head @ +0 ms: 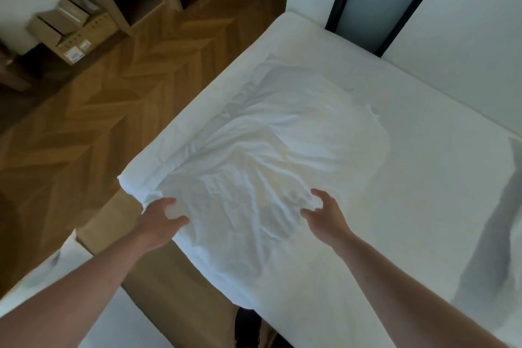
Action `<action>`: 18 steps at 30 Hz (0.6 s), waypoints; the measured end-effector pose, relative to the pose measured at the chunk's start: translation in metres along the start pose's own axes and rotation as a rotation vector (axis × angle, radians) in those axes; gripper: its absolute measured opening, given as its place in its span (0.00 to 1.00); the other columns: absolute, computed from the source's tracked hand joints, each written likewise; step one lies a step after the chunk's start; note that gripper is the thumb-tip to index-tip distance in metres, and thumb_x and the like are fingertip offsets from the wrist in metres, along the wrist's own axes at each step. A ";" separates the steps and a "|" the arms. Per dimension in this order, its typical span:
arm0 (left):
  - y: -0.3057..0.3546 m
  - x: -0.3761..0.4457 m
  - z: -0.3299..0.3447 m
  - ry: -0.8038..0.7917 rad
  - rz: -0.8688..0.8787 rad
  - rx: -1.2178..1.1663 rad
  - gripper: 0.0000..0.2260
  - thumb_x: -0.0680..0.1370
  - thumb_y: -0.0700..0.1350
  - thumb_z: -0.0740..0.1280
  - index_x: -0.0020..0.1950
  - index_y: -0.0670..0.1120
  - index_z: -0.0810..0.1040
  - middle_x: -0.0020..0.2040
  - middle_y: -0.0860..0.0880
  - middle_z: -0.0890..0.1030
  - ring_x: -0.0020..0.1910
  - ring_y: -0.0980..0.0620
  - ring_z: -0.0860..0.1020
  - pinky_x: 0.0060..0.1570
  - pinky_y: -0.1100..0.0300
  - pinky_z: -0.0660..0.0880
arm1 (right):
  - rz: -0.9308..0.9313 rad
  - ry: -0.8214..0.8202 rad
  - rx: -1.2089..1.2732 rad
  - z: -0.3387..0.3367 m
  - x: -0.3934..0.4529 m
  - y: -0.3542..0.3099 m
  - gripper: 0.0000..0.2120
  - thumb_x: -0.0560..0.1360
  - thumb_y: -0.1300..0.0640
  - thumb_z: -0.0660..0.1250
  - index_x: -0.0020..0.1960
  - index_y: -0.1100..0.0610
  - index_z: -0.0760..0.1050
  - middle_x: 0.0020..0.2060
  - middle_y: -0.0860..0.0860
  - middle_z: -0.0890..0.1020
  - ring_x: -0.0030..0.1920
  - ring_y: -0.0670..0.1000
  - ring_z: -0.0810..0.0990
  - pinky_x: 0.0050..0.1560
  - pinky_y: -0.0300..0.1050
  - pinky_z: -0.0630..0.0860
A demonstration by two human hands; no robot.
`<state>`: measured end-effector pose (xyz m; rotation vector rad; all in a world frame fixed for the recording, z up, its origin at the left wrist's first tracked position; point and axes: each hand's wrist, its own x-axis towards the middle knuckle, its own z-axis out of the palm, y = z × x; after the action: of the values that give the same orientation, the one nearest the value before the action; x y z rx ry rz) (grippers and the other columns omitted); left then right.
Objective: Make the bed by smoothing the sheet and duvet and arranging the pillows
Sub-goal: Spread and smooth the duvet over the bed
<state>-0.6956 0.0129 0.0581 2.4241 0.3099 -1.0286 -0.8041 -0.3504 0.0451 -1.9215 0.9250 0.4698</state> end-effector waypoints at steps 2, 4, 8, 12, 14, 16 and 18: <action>0.003 -0.007 0.012 -0.009 -0.010 0.098 0.34 0.76 0.54 0.73 0.79 0.48 0.65 0.79 0.46 0.63 0.75 0.44 0.66 0.72 0.50 0.67 | 0.049 -0.007 0.004 -0.004 -0.010 0.020 0.31 0.75 0.54 0.70 0.77 0.46 0.66 0.75 0.51 0.67 0.70 0.52 0.75 0.66 0.49 0.75; 0.006 -0.014 0.018 -0.011 -0.028 0.151 0.35 0.76 0.55 0.73 0.79 0.48 0.64 0.79 0.46 0.64 0.75 0.43 0.67 0.72 0.49 0.68 | 0.065 -0.023 0.021 -0.005 -0.018 0.034 0.32 0.76 0.54 0.70 0.77 0.46 0.65 0.76 0.51 0.67 0.71 0.52 0.74 0.68 0.51 0.74; 0.033 -0.025 0.014 -0.008 0.018 0.195 0.35 0.75 0.56 0.72 0.79 0.50 0.64 0.79 0.48 0.64 0.75 0.43 0.67 0.72 0.48 0.68 | 0.075 -0.012 0.091 -0.009 -0.027 0.042 0.34 0.75 0.54 0.72 0.78 0.47 0.64 0.76 0.51 0.67 0.72 0.53 0.73 0.68 0.53 0.75; 0.071 -0.031 0.003 0.027 0.134 0.204 0.32 0.76 0.54 0.73 0.78 0.51 0.65 0.78 0.50 0.64 0.76 0.48 0.66 0.71 0.53 0.66 | 0.060 0.012 0.135 -0.011 -0.026 0.031 0.35 0.75 0.55 0.73 0.78 0.48 0.64 0.75 0.52 0.67 0.71 0.53 0.73 0.67 0.53 0.75; 0.090 -0.022 -0.001 0.031 0.187 0.226 0.32 0.75 0.55 0.74 0.77 0.52 0.66 0.78 0.50 0.64 0.76 0.48 0.66 0.72 0.52 0.66 | 0.062 0.027 0.160 -0.011 -0.022 0.027 0.36 0.75 0.54 0.73 0.79 0.49 0.63 0.76 0.52 0.67 0.72 0.54 0.72 0.69 0.53 0.74; 0.108 -0.006 -0.006 0.020 0.228 0.238 0.32 0.75 0.56 0.74 0.76 0.52 0.67 0.78 0.51 0.65 0.75 0.48 0.66 0.72 0.52 0.66 | 0.068 0.048 0.167 -0.010 -0.014 0.024 0.37 0.75 0.54 0.74 0.80 0.49 0.62 0.76 0.53 0.67 0.73 0.54 0.71 0.71 0.52 0.71; 0.126 0.017 -0.009 0.000 0.258 0.225 0.33 0.74 0.56 0.74 0.76 0.52 0.68 0.78 0.50 0.65 0.75 0.48 0.67 0.72 0.52 0.66 | 0.093 0.076 0.176 -0.007 -0.004 0.024 0.38 0.76 0.55 0.74 0.81 0.51 0.61 0.77 0.53 0.66 0.75 0.54 0.69 0.73 0.49 0.68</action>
<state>-0.6301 -0.0902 0.0948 2.5764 -0.1242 -0.9921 -0.8255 -0.3617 0.0372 -1.7526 1.0726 0.3592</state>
